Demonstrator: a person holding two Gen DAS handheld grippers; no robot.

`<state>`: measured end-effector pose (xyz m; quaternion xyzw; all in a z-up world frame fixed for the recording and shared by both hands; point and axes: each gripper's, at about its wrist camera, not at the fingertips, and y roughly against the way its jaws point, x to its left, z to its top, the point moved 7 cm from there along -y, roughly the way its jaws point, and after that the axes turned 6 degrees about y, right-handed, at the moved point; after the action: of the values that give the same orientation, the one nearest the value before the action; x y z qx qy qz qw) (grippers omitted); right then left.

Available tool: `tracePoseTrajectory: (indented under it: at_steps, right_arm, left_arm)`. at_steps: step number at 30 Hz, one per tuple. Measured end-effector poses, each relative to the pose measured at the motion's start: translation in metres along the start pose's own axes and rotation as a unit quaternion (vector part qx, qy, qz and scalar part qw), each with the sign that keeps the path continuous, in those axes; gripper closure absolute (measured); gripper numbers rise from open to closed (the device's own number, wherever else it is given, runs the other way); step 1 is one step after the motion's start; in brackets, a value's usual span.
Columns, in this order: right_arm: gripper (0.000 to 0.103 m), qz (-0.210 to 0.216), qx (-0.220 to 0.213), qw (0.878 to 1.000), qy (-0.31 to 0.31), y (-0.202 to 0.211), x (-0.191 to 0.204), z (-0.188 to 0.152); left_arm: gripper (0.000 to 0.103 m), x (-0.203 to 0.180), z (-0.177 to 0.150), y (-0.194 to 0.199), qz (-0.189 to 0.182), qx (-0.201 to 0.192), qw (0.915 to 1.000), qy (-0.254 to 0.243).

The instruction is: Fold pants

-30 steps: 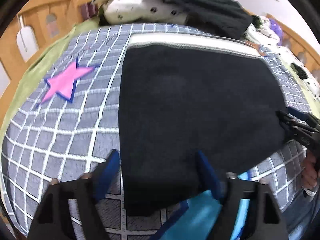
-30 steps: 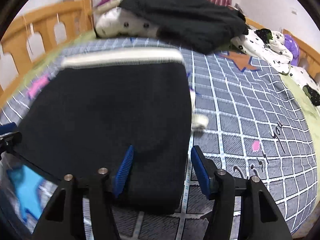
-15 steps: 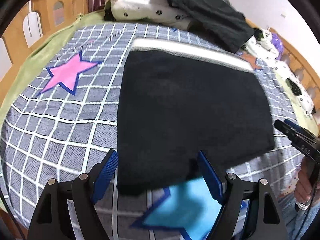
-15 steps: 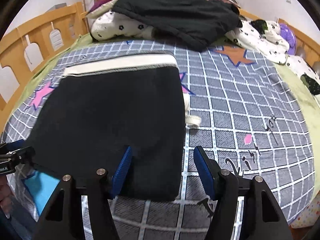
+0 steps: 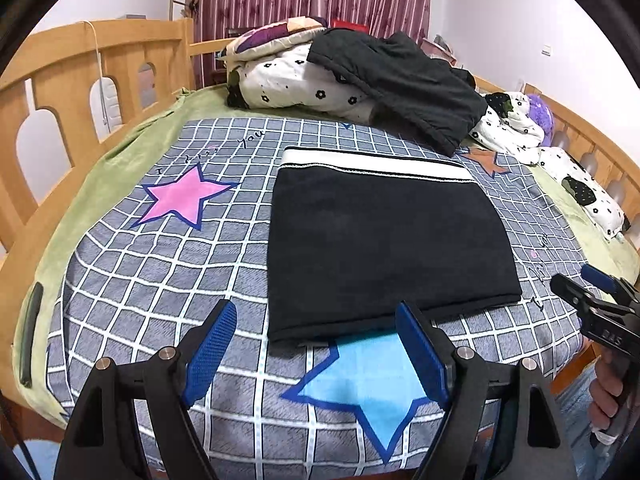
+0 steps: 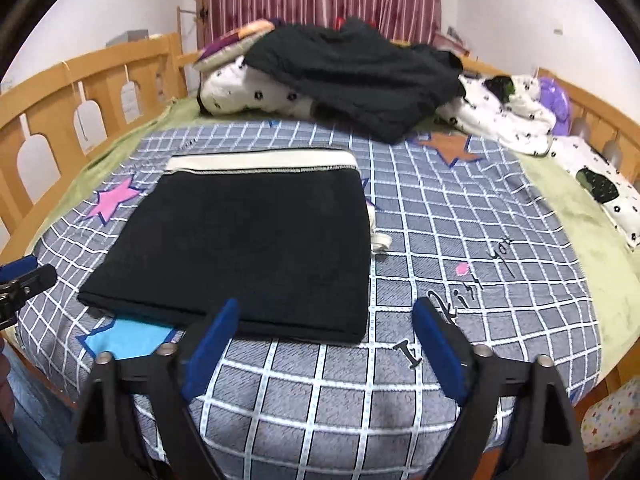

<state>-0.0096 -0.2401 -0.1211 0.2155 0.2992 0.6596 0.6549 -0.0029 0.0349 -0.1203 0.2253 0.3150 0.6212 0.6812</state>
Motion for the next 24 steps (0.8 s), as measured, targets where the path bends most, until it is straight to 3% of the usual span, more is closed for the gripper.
tracePoseTrajectory:
  at_steps: [4, 9, 24]
  right_arm:
    - [0.009, -0.005, 0.006, 1.0, -0.011, 0.012, -0.002, -0.014]
    - [0.009, -0.018, 0.011, 0.999, -0.033, 0.019, -0.013, -0.026]
    - [0.009, -0.019, 0.0, 0.999, -0.033, 0.034, -0.012, -0.038]
  left_arm:
    - [0.022, 0.0, -0.009, 0.005, 0.014, -0.003, 0.9999, -0.009]
    - [0.02, -0.005, -0.013, 0.014, 0.043, -0.037, 0.9979, -0.031]
    - [0.019, -0.014, -0.028, 0.021, 0.041, -0.034, 0.9977, -0.041]
